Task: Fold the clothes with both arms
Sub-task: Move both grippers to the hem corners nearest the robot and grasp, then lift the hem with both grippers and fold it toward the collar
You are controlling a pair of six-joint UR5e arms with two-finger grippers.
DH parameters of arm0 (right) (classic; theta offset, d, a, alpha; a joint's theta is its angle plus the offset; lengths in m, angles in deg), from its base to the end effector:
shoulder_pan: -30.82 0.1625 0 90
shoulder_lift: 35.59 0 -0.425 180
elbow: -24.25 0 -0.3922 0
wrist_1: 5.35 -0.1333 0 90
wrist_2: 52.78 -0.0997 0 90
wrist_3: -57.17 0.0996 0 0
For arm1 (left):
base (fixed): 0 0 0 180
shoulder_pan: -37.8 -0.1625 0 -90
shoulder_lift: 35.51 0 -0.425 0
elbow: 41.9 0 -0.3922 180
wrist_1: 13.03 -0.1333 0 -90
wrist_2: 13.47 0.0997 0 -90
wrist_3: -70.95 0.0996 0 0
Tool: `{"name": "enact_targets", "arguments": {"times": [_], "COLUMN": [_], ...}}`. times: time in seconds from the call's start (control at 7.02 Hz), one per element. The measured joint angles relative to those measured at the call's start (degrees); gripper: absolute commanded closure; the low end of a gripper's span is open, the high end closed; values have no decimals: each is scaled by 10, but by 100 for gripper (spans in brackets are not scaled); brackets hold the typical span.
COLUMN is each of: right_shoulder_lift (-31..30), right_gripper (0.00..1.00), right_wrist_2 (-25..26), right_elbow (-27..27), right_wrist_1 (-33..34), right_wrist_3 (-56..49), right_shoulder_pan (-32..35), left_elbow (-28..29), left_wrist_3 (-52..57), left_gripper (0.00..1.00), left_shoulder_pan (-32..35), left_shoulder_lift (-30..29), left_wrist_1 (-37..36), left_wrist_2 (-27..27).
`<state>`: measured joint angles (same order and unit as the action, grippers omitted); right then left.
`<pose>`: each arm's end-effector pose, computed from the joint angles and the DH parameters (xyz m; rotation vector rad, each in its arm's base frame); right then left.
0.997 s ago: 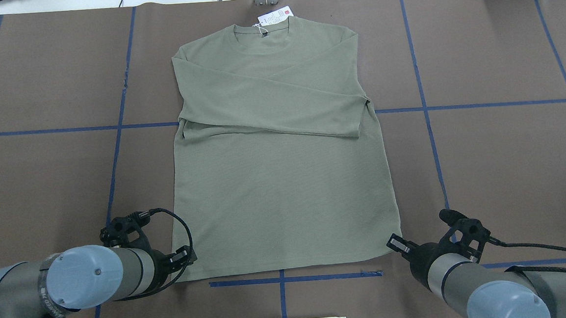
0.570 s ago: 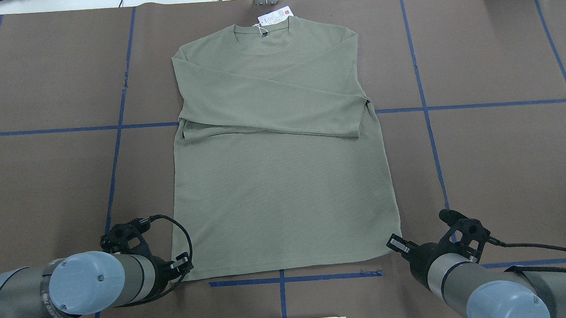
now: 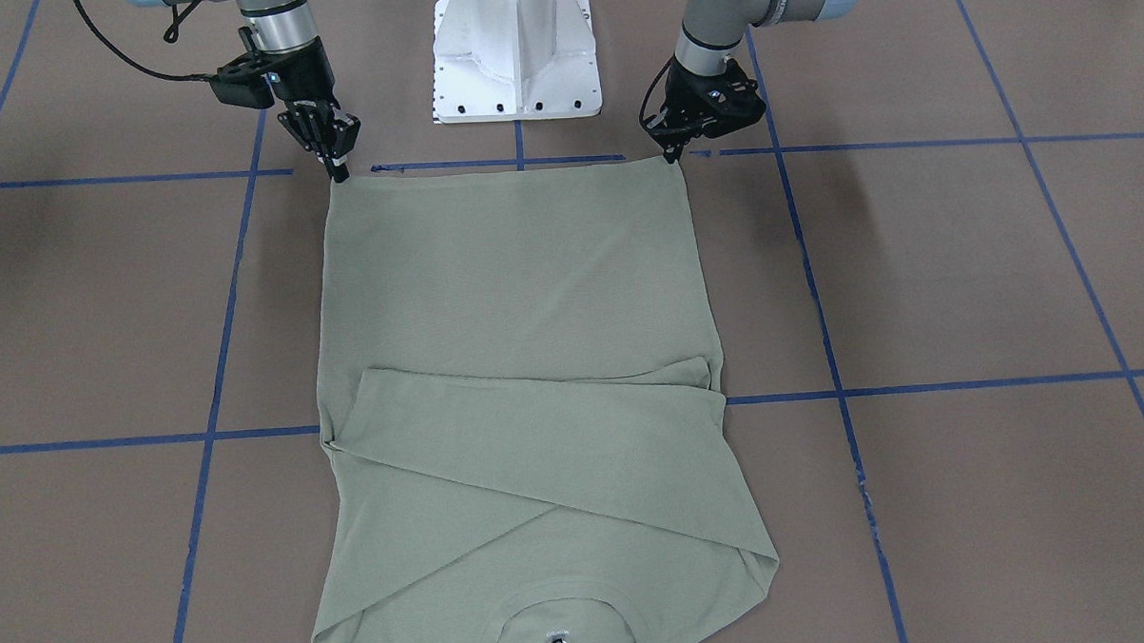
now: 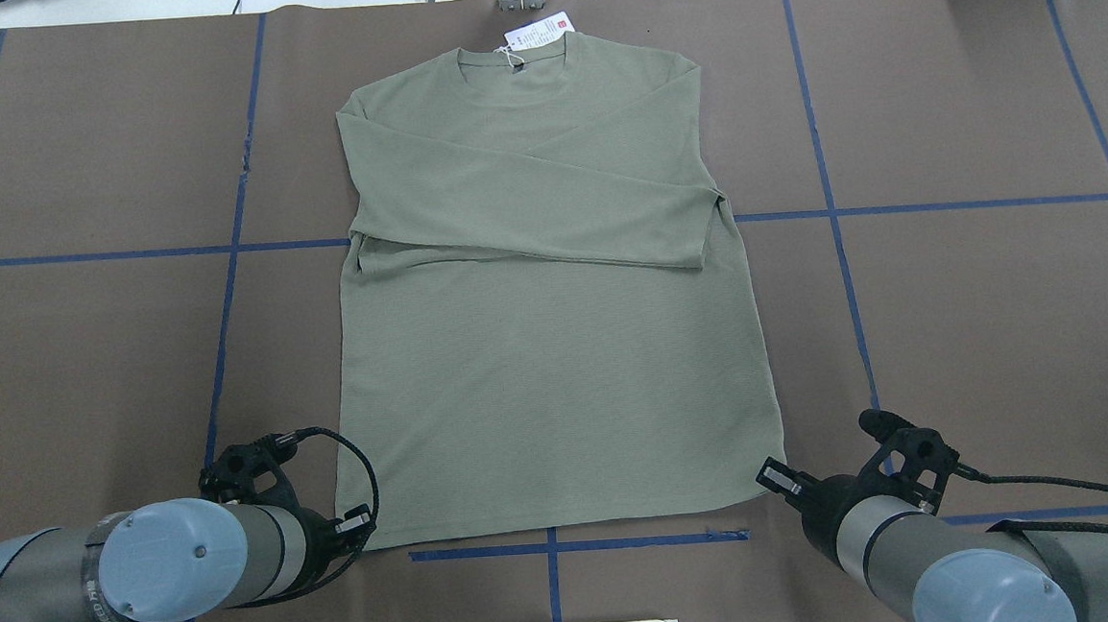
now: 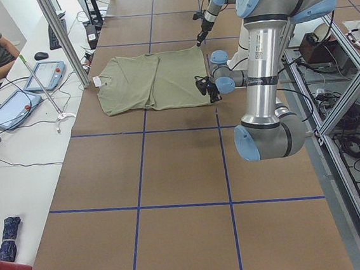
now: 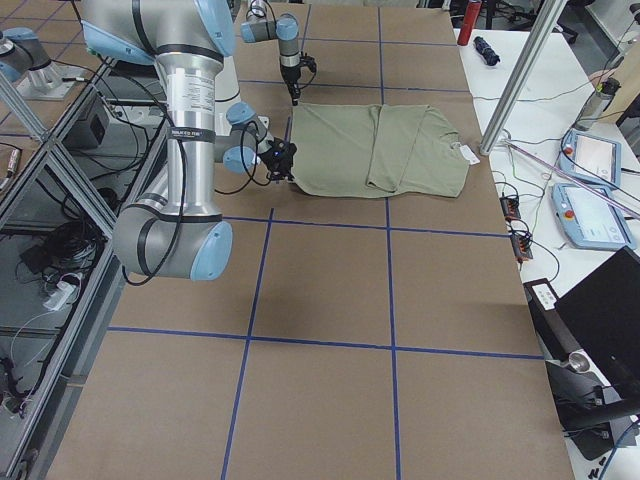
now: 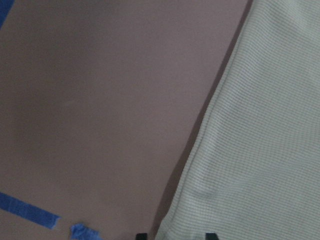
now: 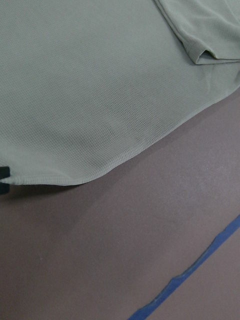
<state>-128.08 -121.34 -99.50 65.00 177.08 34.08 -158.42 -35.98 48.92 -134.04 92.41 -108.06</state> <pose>-0.4412 -0.1951 0.3647 0.1404 -0.9549 0.7005 0.4901 -0.2241 0.3438 -0.1204 0.8828 -0.4218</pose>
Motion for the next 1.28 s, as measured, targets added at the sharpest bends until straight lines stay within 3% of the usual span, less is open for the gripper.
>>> {"name": "enact_targets", "arguments": {"times": [0.28, 0.71, 1.28], "right_shoulder_lift": [-3, -12, -10], "right_gripper": [100, 100, 100], "right_wrist_2": [-4, -40, -52], "right_elbow": [-16, -118, -158], "right_wrist_1": [15, 119, 147], "right_wrist_3": [2, 12, 12], "right_shoulder_pan": [-3, -61, -37], "left_elbow": [-44, -125, -174], "left_wrist_3": [0, -16, -17], "left_gripper": [100, 100, 100], "left_shoulder_pan": [-1, -27, -13], "left_shoulder_lift": [24, 79, 62], "left_wrist_1": [0, 1, 2], "left_wrist_2": [-12, -19, -29]}}
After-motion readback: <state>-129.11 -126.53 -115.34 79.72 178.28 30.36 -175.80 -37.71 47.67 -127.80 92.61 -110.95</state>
